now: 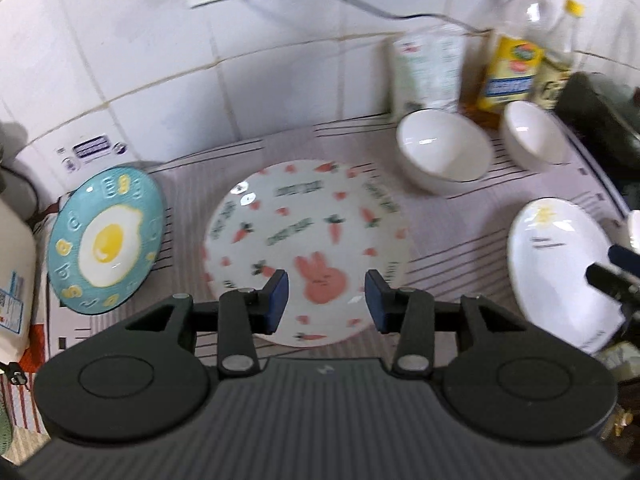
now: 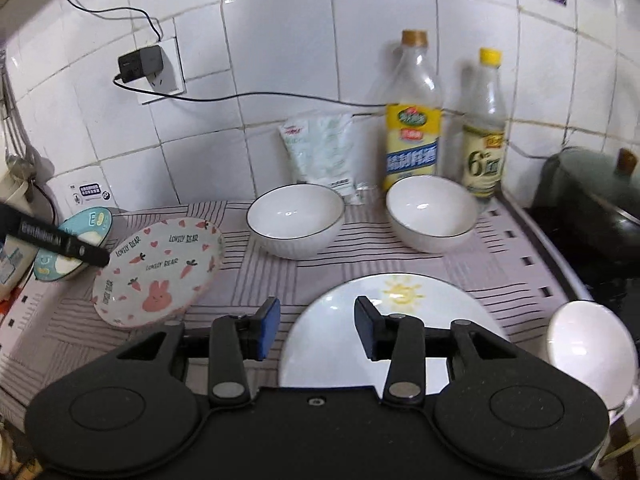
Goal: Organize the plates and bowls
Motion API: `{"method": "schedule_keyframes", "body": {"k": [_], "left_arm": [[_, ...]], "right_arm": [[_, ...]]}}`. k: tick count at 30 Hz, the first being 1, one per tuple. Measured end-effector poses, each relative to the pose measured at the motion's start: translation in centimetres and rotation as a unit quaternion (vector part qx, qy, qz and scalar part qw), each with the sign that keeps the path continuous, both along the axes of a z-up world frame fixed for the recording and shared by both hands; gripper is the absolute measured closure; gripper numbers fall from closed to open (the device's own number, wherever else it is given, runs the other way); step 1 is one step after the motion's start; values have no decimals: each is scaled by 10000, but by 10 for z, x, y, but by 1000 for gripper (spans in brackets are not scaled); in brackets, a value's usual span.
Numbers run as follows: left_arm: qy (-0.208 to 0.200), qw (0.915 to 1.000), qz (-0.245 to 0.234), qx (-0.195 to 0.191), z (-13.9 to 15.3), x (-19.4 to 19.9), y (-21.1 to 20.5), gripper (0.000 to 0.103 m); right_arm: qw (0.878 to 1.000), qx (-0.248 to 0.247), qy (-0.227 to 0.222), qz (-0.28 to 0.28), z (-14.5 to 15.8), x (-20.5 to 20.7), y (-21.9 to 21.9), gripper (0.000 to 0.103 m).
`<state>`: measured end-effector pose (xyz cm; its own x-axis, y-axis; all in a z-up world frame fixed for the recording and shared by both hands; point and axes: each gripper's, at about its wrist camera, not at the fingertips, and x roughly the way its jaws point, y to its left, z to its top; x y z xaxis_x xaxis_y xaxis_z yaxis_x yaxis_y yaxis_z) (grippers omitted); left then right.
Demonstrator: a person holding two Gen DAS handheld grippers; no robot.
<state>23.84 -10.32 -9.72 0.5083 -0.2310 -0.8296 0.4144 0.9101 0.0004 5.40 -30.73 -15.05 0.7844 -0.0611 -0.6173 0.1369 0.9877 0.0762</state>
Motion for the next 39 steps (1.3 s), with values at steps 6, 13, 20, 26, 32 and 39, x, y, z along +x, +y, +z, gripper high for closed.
{"method": "schedule_keyframes", "body": {"k": [6, 13, 20, 26, 32, 39], "left_arm": [[140, 9989, -283, -333, 14, -23, -15, 54], [235, 9957, -653, -609, 10, -46, -35, 45], [398, 9925, -842, -796, -11, -54, -59, 39], [613, 9902, -947, -827, -35, -58, -72, 39], [562, 9892, -1047, -861, -53, -59, -83, 39], [762, 9857, -1085, -1036, -87, -53, -106, 42]], "right_arm": [[9996, -292, 8, -13, 4, -30, -7, 50], [9988, -377, -131, -270, -8, -59, -23, 40], [9983, -480, -134, -286, -33, -71, -35, 35], [9973, -416, -29, -604, -52, -73, -47, 33], [9950, -184, 197, -960, -71, -72, -64, 33], [9952, 26, 226, -952, -86, -60, -73, 36]]}}
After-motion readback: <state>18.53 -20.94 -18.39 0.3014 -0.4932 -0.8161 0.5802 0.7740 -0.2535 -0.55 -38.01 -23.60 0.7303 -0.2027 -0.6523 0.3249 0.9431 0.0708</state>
